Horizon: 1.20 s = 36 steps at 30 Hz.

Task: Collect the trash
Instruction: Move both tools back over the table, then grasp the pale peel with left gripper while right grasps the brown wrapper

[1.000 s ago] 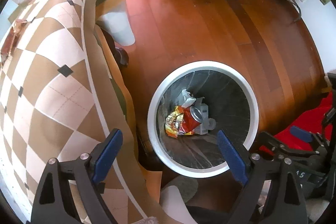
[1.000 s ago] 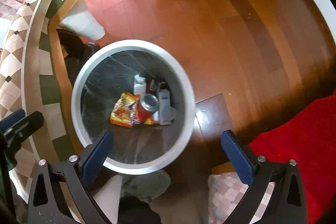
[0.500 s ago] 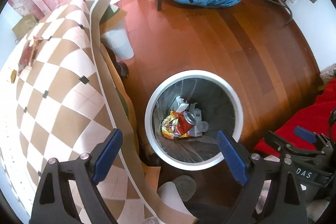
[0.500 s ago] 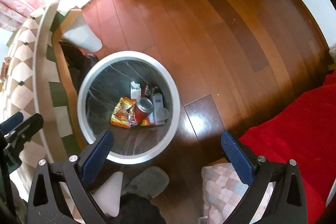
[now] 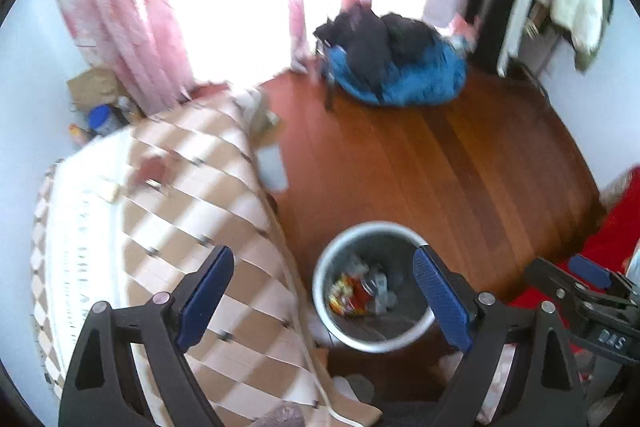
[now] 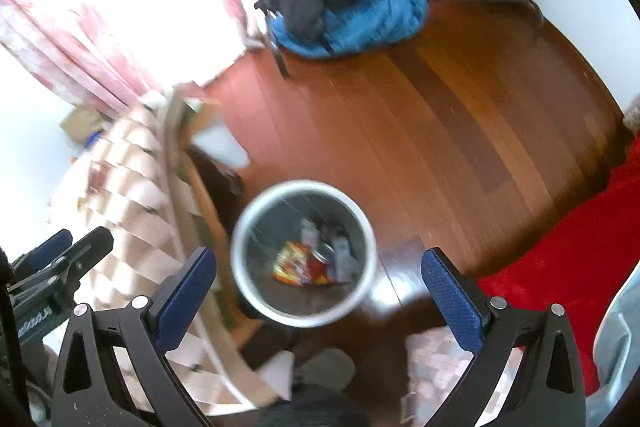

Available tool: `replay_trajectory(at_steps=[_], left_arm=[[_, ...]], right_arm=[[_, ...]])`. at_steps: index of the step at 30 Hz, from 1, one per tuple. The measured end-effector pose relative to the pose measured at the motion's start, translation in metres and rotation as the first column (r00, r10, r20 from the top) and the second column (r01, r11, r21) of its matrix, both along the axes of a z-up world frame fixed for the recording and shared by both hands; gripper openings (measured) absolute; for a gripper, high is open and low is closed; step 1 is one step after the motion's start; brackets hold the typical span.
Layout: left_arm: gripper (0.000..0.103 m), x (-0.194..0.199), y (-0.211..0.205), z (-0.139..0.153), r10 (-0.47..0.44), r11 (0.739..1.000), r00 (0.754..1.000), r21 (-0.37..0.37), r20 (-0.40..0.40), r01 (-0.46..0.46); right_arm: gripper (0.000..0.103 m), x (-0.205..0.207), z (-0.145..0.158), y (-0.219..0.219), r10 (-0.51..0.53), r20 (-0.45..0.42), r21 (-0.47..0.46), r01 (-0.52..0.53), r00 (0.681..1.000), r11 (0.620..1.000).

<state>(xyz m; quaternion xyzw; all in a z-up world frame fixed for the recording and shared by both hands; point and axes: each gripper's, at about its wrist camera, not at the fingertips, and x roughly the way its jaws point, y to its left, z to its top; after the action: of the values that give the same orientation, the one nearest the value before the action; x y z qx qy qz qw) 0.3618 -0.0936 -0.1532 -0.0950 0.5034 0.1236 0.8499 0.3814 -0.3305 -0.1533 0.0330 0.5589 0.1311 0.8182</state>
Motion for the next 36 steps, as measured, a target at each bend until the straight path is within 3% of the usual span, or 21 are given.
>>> replay_trajectory(at_steps=[3, 6, 8, 9, 13, 16, 18, 22, 26, 29, 30, 31, 32, 33, 36], left_arm=[[0.092, -0.01, 0.043, 0.017, 0.067, 0.998, 0.997, 0.013, 0.04, -0.067], [0.092, -0.026, 0.098, 0.018, 0.157, 0.986, 0.986, 0.047, 0.057, -0.16], [0.093, -0.038, 0.147, 0.007, 0.225, 0.971, 0.974, 0.07, 0.03, -0.227], [0.101, -0.043, 0.167, -0.001, 0.251, 0.965, 0.968, 0.071, 0.013, -0.252], [0.103, -0.066, 0.24, -0.034, 0.362, 0.929, 0.932, 0.095, -0.033, -0.358], [0.103, -0.081, 0.283, -0.067, 0.429, 0.9, 0.9, 0.118, -0.075, -0.419], [0.103, -0.088, 0.301, -0.085, 0.453, 0.889, 0.885, 0.128, -0.105, -0.44], [0.103, -0.092, 0.333, -0.119, 0.485, 0.874, 0.859, 0.135, -0.163, -0.467], [0.103, -0.093, 0.348, -0.128, 0.494, 0.869, 0.854, 0.128, -0.165, -0.478], [0.103, -0.09, 0.353, -0.131, 0.489, 0.872, 0.858, 0.096, -0.156, -0.479], [0.103, -0.088, 0.353, -0.129, 0.486, 0.874, 0.861, 0.087, -0.153, -0.478], [0.103, -0.085, 0.354, -0.128, 0.478, 0.878, 0.866, 0.067, -0.142, -0.474], [0.103, -0.083, 0.353, -0.126, 0.474, 0.88, 0.87, 0.051, -0.134, -0.472], [0.103, -0.08, 0.353, -0.125, 0.47, 0.882, 0.873, 0.038, -0.128, -0.47], [0.102, -0.065, 0.351, -0.119, 0.431, 0.9, 0.898, -0.036, -0.087, -0.435]], right_arm=[[0.103, -0.002, 0.031, 0.036, 0.052, 0.047, 0.036, -0.054, 0.998, 0.998], [0.103, -0.002, 0.043, 0.089, 0.137, 0.057, 0.062, -0.14, 0.989, 0.988], [0.103, -0.001, 0.041, 0.137, 0.209, 0.048, 0.065, -0.212, 0.977, 0.975], [0.103, 0.0, 0.038, 0.158, 0.242, 0.044, 0.06, -0.245, 0.969, 0.968], [0.103, 0.005, 0.011, 0.261, 0.393, 0.01, 0.007, -0.393, 0.92, 0.92], [0.103, 0.014, -0.02, 0.345, 0.509, -0.042, -0.057, -0.511, 0.86, 0.858], [0.103, 0.02, -0.048, 0.404, 0.591, -0.083, -0.135, -0.596, 0.803, 0.791], [0.103, 0.026, -0.091, 0.48, 0.694, -0.14, -0.278, -0.701, 0.706, 0.657], [0.074, 0.028, -0.116, 0.522, 0.755, -0.178, -0.372, -0.754, 0.631, 0.541], [0.074, 0.031, -0.131, 0.539, 0.768, -0.225, -0.37, -0.782, 0.599, 0.502], [0.071, 0.033, -0.135, 0.539, 0.765, -0.241, -0.365, -0.786, 0.598, 0.499], [0.071, 0.036, -0.134, 0.538, 0.759, -0.233, -0.343, -0.782, 0.608, 0.521], [0.05, 0.038, -0.133, 0.536, 0.755, -0.234, -0.314, -0.783, 0.612, 0.537], [0.042, 0.042, -0.132, 0.533, 0.742, -0.238, -0.281, -0.775, 0.627, 0.566], [0.039, 0.051, -0.129, 0.52, 0.697, -0.219, -0.234, -0.73, 0.683, 0.642]])
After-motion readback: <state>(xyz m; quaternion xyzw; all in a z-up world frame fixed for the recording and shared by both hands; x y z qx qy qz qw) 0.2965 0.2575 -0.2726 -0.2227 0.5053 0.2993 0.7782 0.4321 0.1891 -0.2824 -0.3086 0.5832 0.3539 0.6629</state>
